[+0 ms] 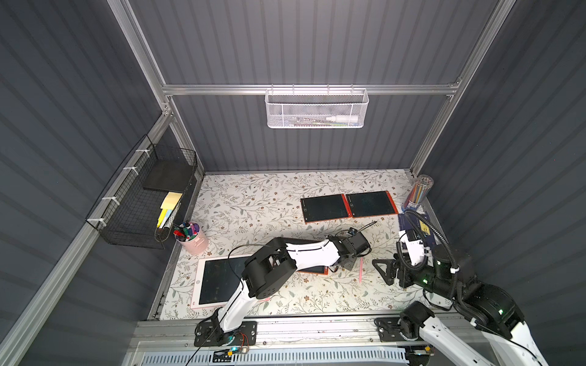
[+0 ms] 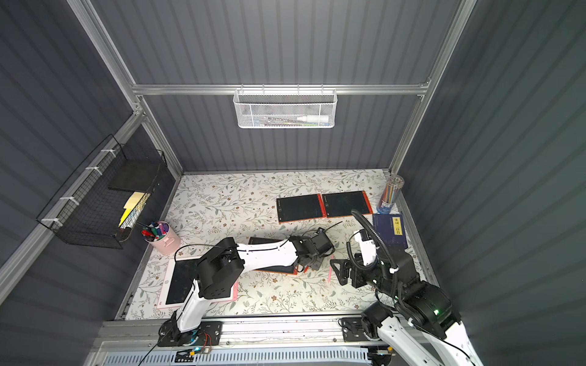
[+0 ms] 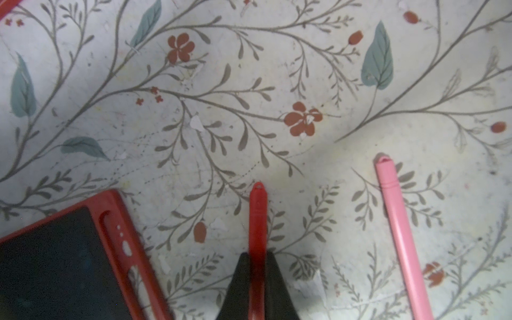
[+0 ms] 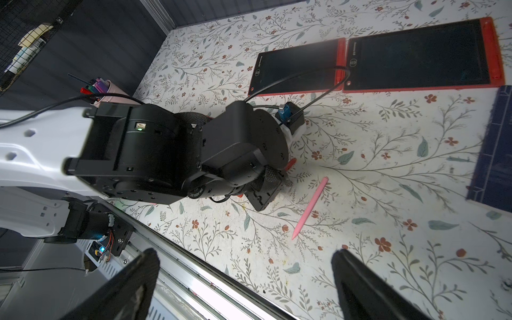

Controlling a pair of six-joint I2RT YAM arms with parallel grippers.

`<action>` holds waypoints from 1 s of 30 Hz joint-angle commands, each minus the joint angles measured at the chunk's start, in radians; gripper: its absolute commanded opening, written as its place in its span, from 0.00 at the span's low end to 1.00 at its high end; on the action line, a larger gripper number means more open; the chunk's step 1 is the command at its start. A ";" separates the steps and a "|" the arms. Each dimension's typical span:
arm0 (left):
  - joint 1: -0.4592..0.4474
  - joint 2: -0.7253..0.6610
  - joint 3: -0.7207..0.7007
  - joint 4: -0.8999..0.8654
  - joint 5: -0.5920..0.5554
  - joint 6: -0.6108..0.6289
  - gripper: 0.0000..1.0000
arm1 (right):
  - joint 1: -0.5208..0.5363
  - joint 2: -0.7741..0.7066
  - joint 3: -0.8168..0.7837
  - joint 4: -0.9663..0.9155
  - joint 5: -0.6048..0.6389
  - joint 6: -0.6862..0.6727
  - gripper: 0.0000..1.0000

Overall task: Place the stylus back onto the writing tablet
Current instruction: Pick up the stylus from the center of the board.

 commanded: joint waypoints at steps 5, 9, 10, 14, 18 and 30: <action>0.029 -0.013 0.006 -0.067 0.033 -0.021 0.13 | -0.002 -0.012 -0.009 0.001 0.014 -0.003 0.99; 0.045 -0.034 0.014 -0.077 0.018 -0.027 0.13 | -0.003 -0.012 -0.010 0.000 0.012 -0.003 0.99; 0.051 -0.038 0.015 -0.079 0.015 -0.028 0.13 | -0.002 -0.011 -0.009 0.001 0.012 -0.003 0.99; 0.071 -0.059 0.007 -0.081 0.009 -0.029 0.13 | -0.002 -0.012 -0.010 -0.001 0.011 -0.003 0.99; 0.094 -0.082 -0.004 -0.080 0.003 -0.036 0.13 | -0.003 -0.012 -0.010 -0.002 0.012 -0.003 0.99; 0.125 -0.134 -0.076 -0.058 0.009 -0.059 0.14 | -0.002 -0.010 -0.011 -0.001 0.009 -0.002 0.99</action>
